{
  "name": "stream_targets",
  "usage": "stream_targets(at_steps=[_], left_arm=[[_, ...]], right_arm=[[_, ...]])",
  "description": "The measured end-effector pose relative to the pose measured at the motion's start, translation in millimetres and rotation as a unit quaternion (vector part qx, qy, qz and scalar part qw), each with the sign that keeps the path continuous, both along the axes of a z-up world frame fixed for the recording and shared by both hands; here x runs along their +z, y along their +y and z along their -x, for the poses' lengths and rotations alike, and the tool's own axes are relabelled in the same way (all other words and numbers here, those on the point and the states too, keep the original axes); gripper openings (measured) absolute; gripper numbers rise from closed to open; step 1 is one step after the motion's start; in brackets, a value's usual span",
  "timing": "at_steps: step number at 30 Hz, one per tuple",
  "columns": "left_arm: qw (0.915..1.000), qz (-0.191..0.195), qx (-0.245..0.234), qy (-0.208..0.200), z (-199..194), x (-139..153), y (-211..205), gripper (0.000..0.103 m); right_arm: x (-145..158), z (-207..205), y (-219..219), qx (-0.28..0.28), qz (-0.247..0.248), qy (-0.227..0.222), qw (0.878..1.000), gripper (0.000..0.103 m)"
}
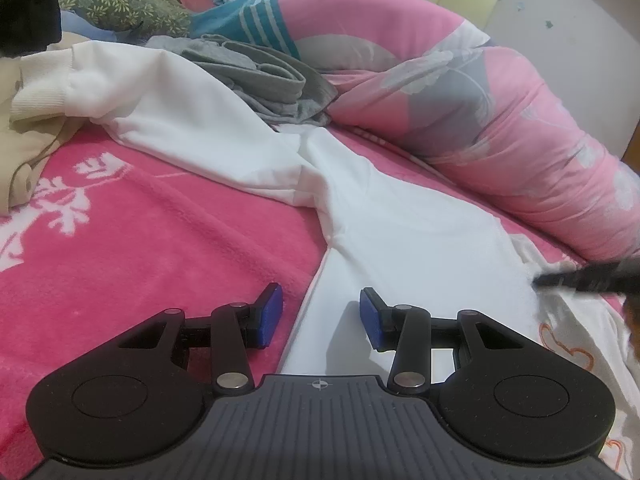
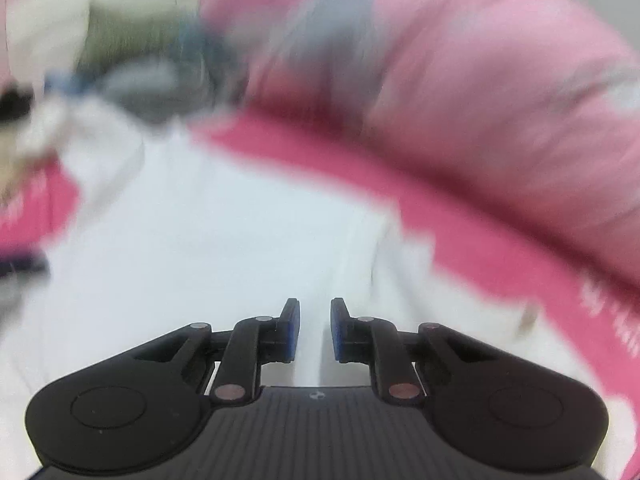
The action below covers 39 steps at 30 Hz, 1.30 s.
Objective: Fold clothes
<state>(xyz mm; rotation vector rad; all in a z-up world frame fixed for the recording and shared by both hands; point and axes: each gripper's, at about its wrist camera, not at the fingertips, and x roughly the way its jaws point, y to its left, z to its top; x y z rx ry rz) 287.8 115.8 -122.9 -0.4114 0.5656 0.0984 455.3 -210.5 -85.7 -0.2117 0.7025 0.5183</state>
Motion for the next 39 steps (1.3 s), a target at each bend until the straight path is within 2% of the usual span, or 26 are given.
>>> stream_targets(at_steps=[2, 5, 10, 11, 14, 17, 19, 20, 22, 24, 25, 27, 28, 29, 31, 34, 37, 39], left_arm=[[1.0, 0.0, 0.0, 0.0, -0.5, -0.3, -0.2, 0.042], [1.0, -0.002, -0.001, 0.0, -1.1, -0.5, -0.5, 0.042], [1.0, -0.001, -0.001, 0.0, -1.1, -0.8, 0.0, 0.042], [1.0, -0.002, -0.001, 0.0, -1.1, -0.8, -0.1, 0.042], [1.0, -0.003, -0.001, 0.001, -1.3, -0.6, -0.5, 0.043], [1.0, 0.0, 0.0, 0.0, -0.9, -0.8, 0.3, 0.043], [1.0, 0.001, 0.0, -0.001, -0.9, -1.4, 0.2, 0.042], [1.0, 0.001, 0.0, -0.001, -1.0, -1.8, 0.0, 0.043], [1.0, 0.0, -0.001, -0.002, -0.9, -2.2, -0.3, 0.043], [1.0, 0.0, -0.001, -0.002, -1.0, -2.6, 0.0, 0.043], [1.0, 0.0, -0.001, -0.002, -1.0, -2.7, 0.0, 0.043], [1.0, 0.0, -0.001, -0.002, -0.9, -2.6, 0.1, 0.043], [1.0, 0.0, -0.001, -0.002, -0.9, -2.4, 0.3, 0.043], [1.0, 0.0, -0.001, -0.002, -0.9, -2.3, 0.2, 0.043], [1.0, 0.0, -0.001, -0.002, -0.9, -1.9, -0.1, 0.043], [1.0, 0.0, -0.001, -0.001, -0.5, -1.4, -0.6, 0.043], [1.0, 0.001, -0.001, -0.002, -0.1, -1.6, -0.1, 0.043], [1.0, 0.005, 0.0, -0.003, 0.3, -1.9, 0.7, 0.043]], right_arm=[[1.2, -6.3, -20.3, -0.045, -0.013, 0.0, 0.999, 0.009], [3.0, -15.8, -50.8, -0.112, -0.033, -0.001, 0.993, 0.012], [6.0, -31.6, -101.5, -0.223, -0.065, -0.002, 0.973, 0.013], [10.1, -24.8, -110.0, -0.228, -0.082, -0.003, 0.97, 0.013], [19.2, 8.2, -141.2, -0.174, -0.113, 0.036, 0.978, 0.014], [10.3, 25.2, -140.0, -0.122, -0.034, 0.059, 0.99, 0.016], [-1.1, 21.1, -134.8, -0.116, 0.005, 0.067, 0.991, 0.016], [-9.3, 14.4, -136.9, -0.131, 0.023, 0.066, 0.989, 0.015], [-28.2, -2.5, -145.2, -0.179, 0.061, 0.057, 0.98, 0.014], [-33.1, -19.9, -167.6, -0.242, 0.04, 0.046, 0.968, 0.012], [-34.2, -28.6, -180.1, -0.274, 0.024, 0.04, 0.961, 0.015], [-32.2, -38.9, -201.9, -0.368, 0.043, 0.021, 0.929, 0.016], [-30.5, -40.1, -214.5, -0.4, 0.036, 0.022, 0.915, 0.016], [-25.6, -36.6, -225.3, -0.418, 0.014, 0.023, 0.908, 0.016], [-7.2, -13.6, -231.2, -0.41, -0.045, 0.003, 0.911, 0.016], [10.4, 12.4, -204.3, -0.309, -0.088, 0.0, 0.947, 0.017], [6.3, 30.3, -145.3, -0.172, -0.05, 0.036, 0.983, 0.017], [1.9, 41.6, -103.7, -0.076, -0.018, 0.062, 0.995, 0.017]])
